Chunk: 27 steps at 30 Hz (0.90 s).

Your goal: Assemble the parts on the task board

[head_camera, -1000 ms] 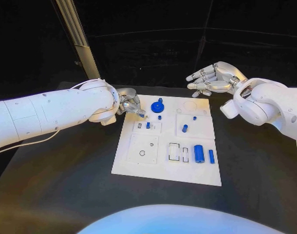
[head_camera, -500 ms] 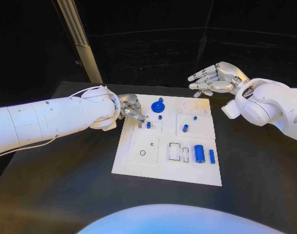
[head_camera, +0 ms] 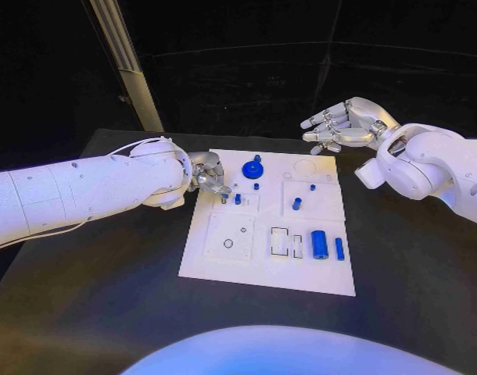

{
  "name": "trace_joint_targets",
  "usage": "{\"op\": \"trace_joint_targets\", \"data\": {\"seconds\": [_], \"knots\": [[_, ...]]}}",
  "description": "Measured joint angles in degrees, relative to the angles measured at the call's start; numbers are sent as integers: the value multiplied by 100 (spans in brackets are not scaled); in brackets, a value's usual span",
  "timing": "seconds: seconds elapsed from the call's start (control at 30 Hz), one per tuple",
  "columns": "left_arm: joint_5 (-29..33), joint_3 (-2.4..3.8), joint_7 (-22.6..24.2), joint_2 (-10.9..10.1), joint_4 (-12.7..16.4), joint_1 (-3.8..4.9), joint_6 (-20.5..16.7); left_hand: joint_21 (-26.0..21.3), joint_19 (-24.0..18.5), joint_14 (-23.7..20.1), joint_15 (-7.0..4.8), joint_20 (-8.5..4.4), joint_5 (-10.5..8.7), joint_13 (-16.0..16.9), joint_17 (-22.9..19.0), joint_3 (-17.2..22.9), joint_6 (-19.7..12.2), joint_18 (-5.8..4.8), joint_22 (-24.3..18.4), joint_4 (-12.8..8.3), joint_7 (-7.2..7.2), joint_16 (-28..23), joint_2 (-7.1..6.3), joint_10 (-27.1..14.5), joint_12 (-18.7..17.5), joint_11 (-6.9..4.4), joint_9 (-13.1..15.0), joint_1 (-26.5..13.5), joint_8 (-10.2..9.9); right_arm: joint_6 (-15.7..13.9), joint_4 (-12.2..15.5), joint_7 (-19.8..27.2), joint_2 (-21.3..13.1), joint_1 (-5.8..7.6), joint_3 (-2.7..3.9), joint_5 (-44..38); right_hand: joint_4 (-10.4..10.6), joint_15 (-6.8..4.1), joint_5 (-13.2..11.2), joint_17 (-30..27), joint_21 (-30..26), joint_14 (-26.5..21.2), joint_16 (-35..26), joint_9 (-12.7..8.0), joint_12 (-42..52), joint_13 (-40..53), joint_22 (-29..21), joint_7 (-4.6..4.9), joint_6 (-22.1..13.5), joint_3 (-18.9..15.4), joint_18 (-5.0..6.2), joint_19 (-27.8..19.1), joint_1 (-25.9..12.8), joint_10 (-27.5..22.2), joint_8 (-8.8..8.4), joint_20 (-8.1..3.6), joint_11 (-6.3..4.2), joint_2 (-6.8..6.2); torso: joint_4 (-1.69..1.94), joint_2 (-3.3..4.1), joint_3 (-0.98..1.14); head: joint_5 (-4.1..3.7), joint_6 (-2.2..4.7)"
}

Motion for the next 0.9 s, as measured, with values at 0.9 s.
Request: {"op": "trace_joint_targets", "data": {"seconds": [0.9], "knots": [[-40,2,-228,9,-27,1,359,0,0,0,0,0,-2,5,0,0,8,0,-7,-1,11,0,2,23,0,-21,-2,1,3,3,3,-1,-15,-2,0,0,16,0,0,0,-27,0,0,0,23,0,-8,0,0,16,1,0,0,0,0,0,0,0,1,-3,2,41,-30]]}}
